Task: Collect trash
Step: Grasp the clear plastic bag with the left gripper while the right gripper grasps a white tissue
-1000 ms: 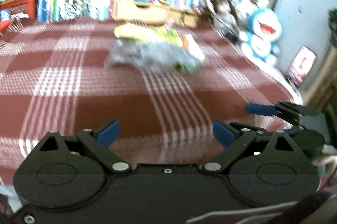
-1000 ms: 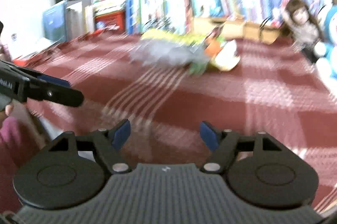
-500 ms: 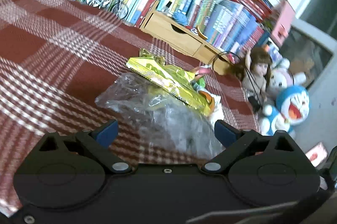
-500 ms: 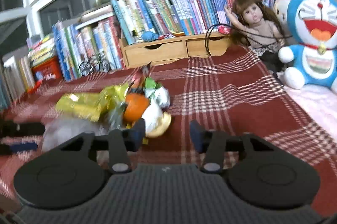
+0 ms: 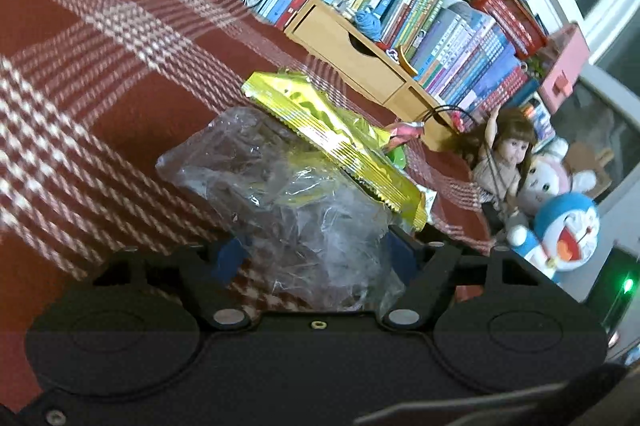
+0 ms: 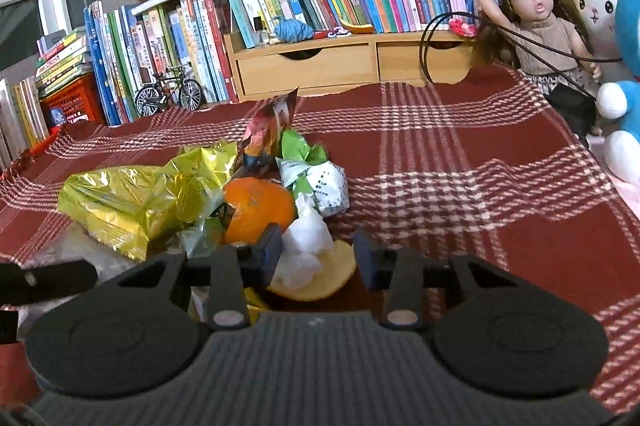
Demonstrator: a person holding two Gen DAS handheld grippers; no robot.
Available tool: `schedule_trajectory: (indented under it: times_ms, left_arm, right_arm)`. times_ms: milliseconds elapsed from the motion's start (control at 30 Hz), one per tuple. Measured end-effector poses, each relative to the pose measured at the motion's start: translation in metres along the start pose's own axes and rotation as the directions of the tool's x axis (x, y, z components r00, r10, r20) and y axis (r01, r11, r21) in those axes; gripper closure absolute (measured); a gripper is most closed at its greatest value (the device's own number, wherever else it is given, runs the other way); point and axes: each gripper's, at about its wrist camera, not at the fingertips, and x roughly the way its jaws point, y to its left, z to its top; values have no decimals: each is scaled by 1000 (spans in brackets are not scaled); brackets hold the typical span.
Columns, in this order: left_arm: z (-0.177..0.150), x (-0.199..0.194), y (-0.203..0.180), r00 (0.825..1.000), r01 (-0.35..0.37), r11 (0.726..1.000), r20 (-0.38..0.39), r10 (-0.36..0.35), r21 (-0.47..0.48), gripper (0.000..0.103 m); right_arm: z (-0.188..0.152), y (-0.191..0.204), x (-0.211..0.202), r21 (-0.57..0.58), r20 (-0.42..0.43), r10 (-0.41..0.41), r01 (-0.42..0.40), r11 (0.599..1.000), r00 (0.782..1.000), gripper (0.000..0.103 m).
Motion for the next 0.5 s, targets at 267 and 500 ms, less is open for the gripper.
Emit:
schedule_trajectory:
  times_ms: [267, 500]
  left_arm:
    - [-10, -49, -20, 991, -58, 971, 130, 28, 234, 44]
    - [-18, -92, -24, 976, -115, 940, 211, 47, 322, 44]
  right_arm:
    - [-5, 7, -20, -32, 28, 27, -26, 999, 999, 79]
    - [-7, 6, -47, -35, 79, 27, -25, 999, 996, 79]
